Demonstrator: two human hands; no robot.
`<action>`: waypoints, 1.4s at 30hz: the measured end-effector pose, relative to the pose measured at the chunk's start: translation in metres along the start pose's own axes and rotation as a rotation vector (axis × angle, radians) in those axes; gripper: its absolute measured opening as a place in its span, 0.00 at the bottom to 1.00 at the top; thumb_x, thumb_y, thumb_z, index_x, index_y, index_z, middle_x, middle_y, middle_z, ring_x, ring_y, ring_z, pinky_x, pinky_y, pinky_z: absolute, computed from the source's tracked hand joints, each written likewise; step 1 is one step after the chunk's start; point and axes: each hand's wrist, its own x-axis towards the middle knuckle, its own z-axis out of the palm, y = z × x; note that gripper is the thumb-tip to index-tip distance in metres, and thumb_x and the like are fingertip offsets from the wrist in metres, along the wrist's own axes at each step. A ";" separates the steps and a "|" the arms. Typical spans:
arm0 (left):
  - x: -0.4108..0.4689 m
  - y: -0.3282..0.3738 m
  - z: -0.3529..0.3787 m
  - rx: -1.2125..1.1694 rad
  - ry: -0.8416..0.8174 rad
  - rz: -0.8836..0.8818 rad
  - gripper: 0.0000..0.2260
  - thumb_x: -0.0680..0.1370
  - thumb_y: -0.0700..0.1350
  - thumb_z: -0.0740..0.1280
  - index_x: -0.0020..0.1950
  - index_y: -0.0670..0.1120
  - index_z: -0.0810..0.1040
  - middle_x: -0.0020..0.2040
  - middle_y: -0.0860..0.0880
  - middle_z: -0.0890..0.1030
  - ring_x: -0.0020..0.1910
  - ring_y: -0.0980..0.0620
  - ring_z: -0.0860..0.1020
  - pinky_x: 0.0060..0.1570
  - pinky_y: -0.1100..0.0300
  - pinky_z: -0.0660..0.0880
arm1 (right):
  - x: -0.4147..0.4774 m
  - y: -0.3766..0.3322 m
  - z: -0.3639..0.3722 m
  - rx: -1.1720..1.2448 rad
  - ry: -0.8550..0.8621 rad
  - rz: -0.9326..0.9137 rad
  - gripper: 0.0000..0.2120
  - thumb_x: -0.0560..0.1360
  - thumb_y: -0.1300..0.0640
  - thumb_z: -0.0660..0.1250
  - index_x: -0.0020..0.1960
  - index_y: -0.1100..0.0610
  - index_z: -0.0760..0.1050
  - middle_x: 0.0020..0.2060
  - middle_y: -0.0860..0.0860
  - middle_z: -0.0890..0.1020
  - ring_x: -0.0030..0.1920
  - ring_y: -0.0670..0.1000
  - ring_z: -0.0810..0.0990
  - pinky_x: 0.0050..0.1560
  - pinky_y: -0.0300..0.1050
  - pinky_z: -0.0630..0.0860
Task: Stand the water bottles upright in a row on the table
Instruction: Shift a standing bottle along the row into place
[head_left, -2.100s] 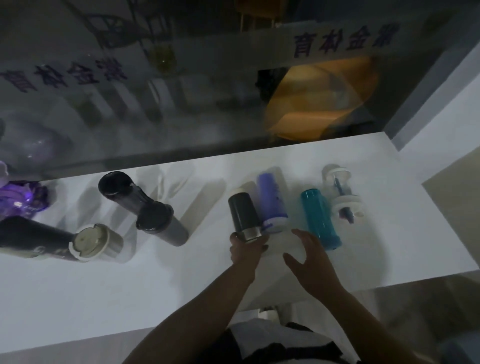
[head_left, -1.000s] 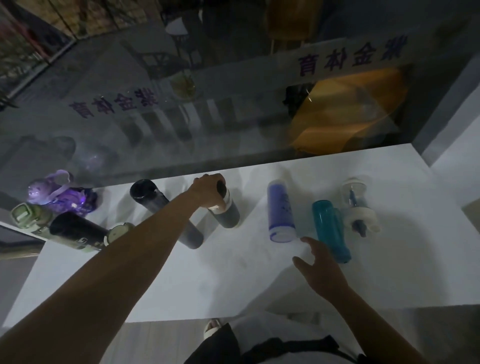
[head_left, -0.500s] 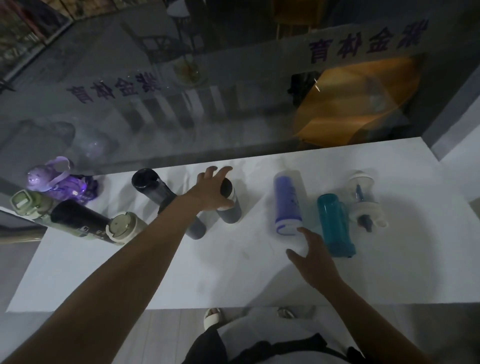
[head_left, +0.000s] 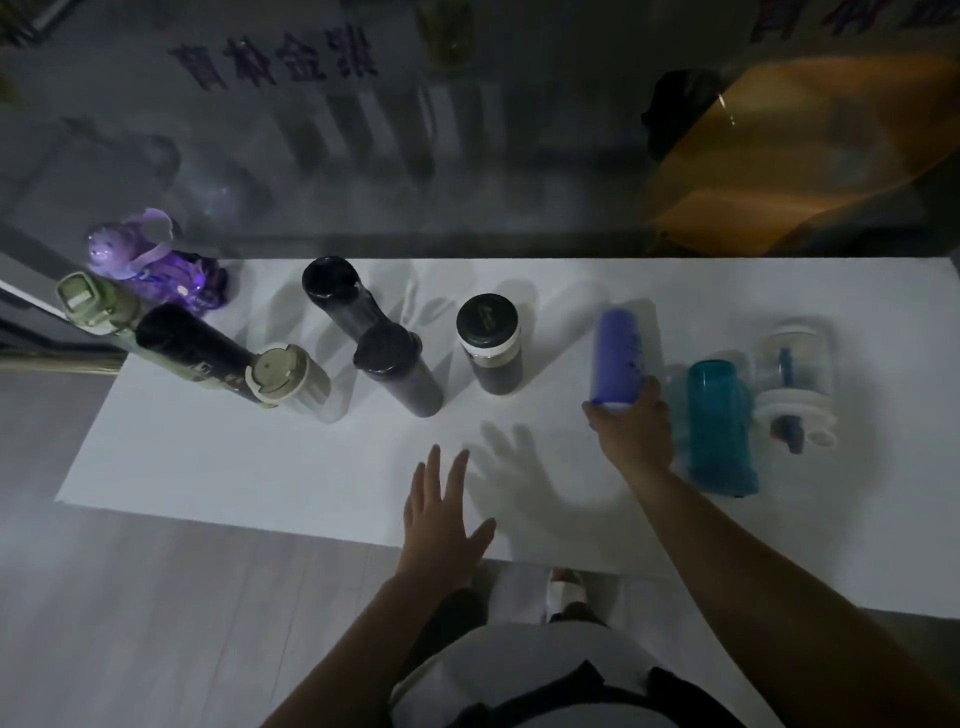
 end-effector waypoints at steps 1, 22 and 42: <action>-0.003 -0.010 0.006 0.031 -0.042 -0.011 0.41 0.76 0.59 0.67 0.79 0.58 0.42 0.80 0.50 0.37 0.79 0.43 0.41 0.77 0.42 0.51 | -0.001 -0.002 0.002 0.005 -0.002 0.004 0.42 0.64 0.39 0.72 0.70 0.53 0.59 0.57 0.60 0.75 0.51 0.64 0.78 0.49 0.59 0.78; 0.059 -0.047 0.014 0.350 -0.378 0.337 0.37 0.77 0.65 0.57 0.78 0.59 0.39 0.79 0.48 0.33 0.77 0.40 0.33 0.71 0.32 0.40 | -0.041 -0.086 -0.074 -0.555 -0.115 -0.255 0.27 0.67 0.46 0.74 0.62 0.54 0.70 0.52 0.54 0.77 0.51 0.56 0.78 0.55 0.49 0.76; 0.065 -0.052 0.013 0.405 -0.459 0.426 0.39 0.76 0.60 0.61 0.77 0.60 0.38 0.78 0.46 0.30 0.75 0.37 0.30 0.67 0.28 0.37 | -0.038 -0.139 -0.060 -0.719 -0.172 -0.268 0.37 0.68 0.50 0.77 0.72 0.49 0.64 0.66 0.55 0.70 0.61 0.59 0.75 0.59 0.50 0.75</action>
